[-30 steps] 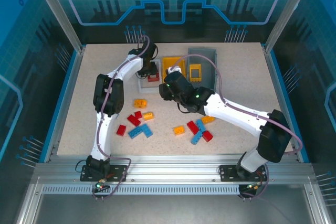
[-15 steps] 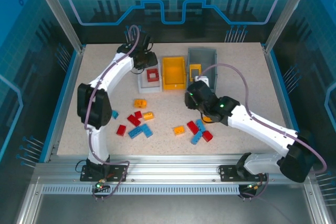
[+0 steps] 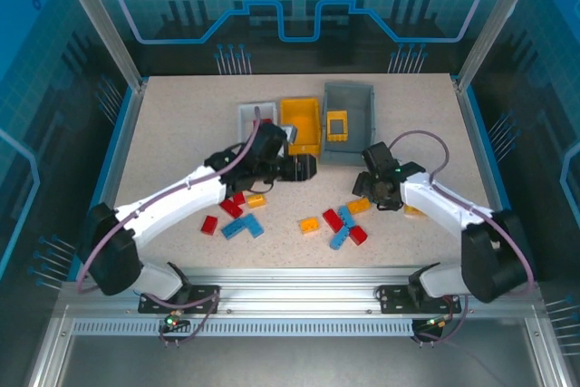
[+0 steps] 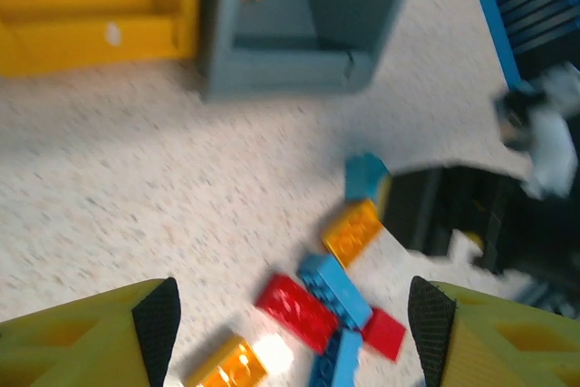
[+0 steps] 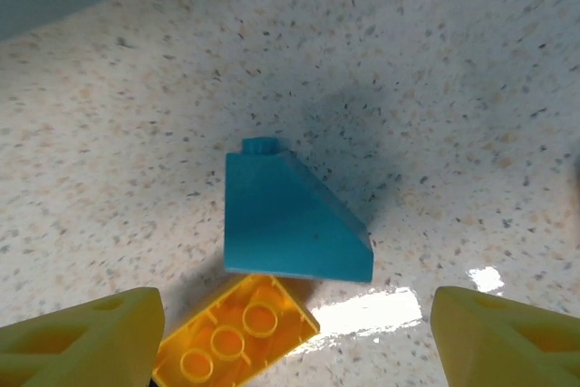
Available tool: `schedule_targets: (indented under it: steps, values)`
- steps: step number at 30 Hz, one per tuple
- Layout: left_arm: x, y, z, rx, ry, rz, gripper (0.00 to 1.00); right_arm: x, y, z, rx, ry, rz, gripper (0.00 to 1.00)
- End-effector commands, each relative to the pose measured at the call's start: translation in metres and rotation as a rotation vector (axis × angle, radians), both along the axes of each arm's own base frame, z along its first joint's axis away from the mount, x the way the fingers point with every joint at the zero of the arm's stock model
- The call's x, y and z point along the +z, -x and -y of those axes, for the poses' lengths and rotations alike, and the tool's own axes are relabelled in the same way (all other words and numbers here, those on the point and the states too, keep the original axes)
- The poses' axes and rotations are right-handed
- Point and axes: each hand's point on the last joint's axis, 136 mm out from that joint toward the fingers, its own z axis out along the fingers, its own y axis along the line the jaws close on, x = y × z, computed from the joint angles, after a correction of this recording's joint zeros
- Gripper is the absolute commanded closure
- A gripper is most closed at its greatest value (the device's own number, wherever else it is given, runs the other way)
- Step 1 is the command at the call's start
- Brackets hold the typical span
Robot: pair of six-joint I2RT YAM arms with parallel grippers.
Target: Sort the legos into containers by color
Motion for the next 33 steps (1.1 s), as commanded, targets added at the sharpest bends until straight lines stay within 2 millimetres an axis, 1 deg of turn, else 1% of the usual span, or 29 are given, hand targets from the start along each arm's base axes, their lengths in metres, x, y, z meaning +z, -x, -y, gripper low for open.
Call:
schedule_targets:
  steps: [1, 4, 6, 7, 8, 12, 15, 16, 18, 20, 22, 24, 27, 30, 32, 33]
  values:
    - [0.013, 0.019, 0.017, -0.037, 0.118, 0.039, 0.27, -0.009, -0.015, -0.004, -0.061, -0.051, -0.023, 0.2]
    - [-0.002, 0.033, 0.018, -0.04, 0.107, 0.013, 0.26, -0.023, -0.019, -0.003, -0.068, -0.052, -0.056, 0.21]
    - [-0.007, 0.038, 0.019, -0.045, 0.105, 0.0, 0.26, -0.03, -0.021, -0.001, -0.072, -0.045, -0.068, 0.24]
    - [-0.008, 0.04, 0.02, -0.047, 0.105, -0.002, 0.27, -0.033, -0.021, 0.0, -0.074, -0.04, -0.073, 0.26]
    - [-0.007, 0.041, 0.021, -0.054, 0.104, 0.001, 0.26, -0.027, -0.031, -0.001, -0.078, -0.043, -0.051, 0.28]
    - [-0.001, 0.042, 0.023, -0.068, 0.091, 0.015, 0.27, -0.035, -0.034, 0.004, -0.081, -0.028, -0.063, 0.4]
    - [0.004, 0.041, 0.025, -0.074, 0.089, 0.032, 0.27, -0.039, -0.033, 0.006, -0.072, -0.015, -0.068, 0.51]
    - [0.005, 0.04, 0.025, -0.073, 0.087, 0.036, 0.27, -0.038, -0.033, 0.006, -0.068, -0.012, -0.063, 0.55]
    - [0.008, 0.04, 0.024, -0.071, 0.086, 0.046, 0.27, -0.031, -0.032, 0.006, -0.056, 0.002, -0.037, 0.61]
    - [0.013, 0.039, 0.019, -0.049, 0.068, 0.063, 0.27, -0.016, -0.031, 0.006, -0.033, 0.037, 0.005, 0.64]
    - [0.022, 0.037, 0.008, -0.005, 0.049, 0.097, 0.27, 0.004, -0.026, 0.002, 0.009, 0.09, 0.055, 0.66]
    - [0.031, 0.034, -0.01, 0.058, 0.015, 0.132, 0.27, 0.029, -0.025, -0.009, 0.062, 0.127, 0.12, 0.66]
    - [0.044, 0.03, -0.039, 0.156, -0.057, 0.179, 0.27, 0.065, -0.026, -0.041, 0.167, 0.148, 0.217, 0.67]
    - [0.055, 0.027, -0.063, 0.234, -0.119, 0.219, 0.27, 0.094, -0.036, -0.087, 0.284, 0.135, 0.288, 0.67]
    - [0.061, 0.024, -0.074, 0.27, -0.148, 0.236, 0.27, 0.102, -0.05, -0.118, 0.352, 0.115, 0.301, 0.67]
    - [0.062, 0.022, -0.078, 0.28, -0.154, 0.233, 0.26, 0.106, -0.058, -0.13, 0.374, 0.107, 0.307, 0.67]
